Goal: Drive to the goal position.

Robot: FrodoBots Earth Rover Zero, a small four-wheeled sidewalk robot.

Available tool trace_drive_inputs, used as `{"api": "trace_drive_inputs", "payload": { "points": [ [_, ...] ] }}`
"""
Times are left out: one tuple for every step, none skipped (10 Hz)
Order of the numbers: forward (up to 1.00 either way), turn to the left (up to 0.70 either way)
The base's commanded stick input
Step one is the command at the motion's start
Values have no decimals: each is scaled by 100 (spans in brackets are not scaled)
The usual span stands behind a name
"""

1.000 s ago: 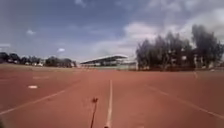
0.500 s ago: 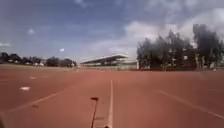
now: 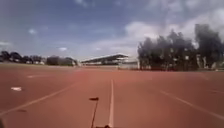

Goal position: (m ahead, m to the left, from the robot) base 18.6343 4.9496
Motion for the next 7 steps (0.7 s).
{"api": "trace_drive_inputs", "payload": {
  "points": [
    [70,0],
    [70,0],
    [70,0],
    [70,0],
    [70,0],
    [70,0],
    [70,0]
  ]
}}
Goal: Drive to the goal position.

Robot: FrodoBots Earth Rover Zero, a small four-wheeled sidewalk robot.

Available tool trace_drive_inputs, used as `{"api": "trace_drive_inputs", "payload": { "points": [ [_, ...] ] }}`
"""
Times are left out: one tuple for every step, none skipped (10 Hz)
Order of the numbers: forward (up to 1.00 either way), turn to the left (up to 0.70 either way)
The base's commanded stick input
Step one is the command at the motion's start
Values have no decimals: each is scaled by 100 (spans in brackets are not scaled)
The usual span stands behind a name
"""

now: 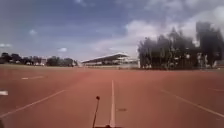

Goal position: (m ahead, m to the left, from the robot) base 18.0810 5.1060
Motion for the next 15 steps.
{"api": "trace_drive_inputs", "payload": {
  "points": [
    [70,0],
    [70,0],
    [70,0],
    [70,0],
    [70,0],
    [70,0],
    [70,0],
    [70,0],
    [70,0],
    [70,0],
    [70,0],
    [70,0],
    [70,0],
    [70,0],
    [70,0]
  ]
}}
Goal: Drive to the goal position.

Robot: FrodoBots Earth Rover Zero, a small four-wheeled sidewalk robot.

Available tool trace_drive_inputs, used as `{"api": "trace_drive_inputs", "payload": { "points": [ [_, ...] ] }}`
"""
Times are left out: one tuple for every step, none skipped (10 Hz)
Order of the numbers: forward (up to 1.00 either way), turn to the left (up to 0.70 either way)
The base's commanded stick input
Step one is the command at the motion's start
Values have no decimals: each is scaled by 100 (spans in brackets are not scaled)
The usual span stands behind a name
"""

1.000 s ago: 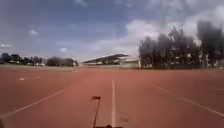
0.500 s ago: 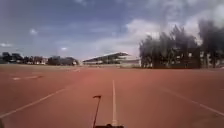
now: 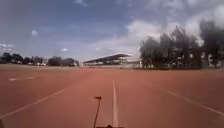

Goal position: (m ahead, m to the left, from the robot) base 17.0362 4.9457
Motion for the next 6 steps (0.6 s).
{"api": "trace_drive_inputs", "payload": {
  "points": [
    [70,0],
    [70,0],
    [70,0],
    [70,0],
    [70,0],
    [70,0]
  ]
}}
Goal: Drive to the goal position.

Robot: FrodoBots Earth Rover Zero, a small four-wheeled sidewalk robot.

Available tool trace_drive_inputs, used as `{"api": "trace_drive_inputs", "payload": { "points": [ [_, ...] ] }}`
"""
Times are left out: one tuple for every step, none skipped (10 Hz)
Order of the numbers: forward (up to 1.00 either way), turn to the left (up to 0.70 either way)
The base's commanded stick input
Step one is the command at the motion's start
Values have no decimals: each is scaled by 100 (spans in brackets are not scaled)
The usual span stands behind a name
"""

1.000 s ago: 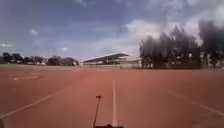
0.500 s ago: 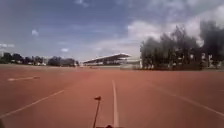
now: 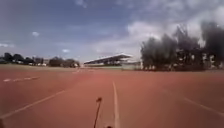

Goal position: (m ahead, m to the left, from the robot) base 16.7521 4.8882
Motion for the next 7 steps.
{"api": "trace_drive_inputs", "payload": {
  "points": [
    [70,0],
    [70,0],
    [70,0],
    [70,0],
    [70,0],
    [70,0],
    [70,0]
  ]
}}
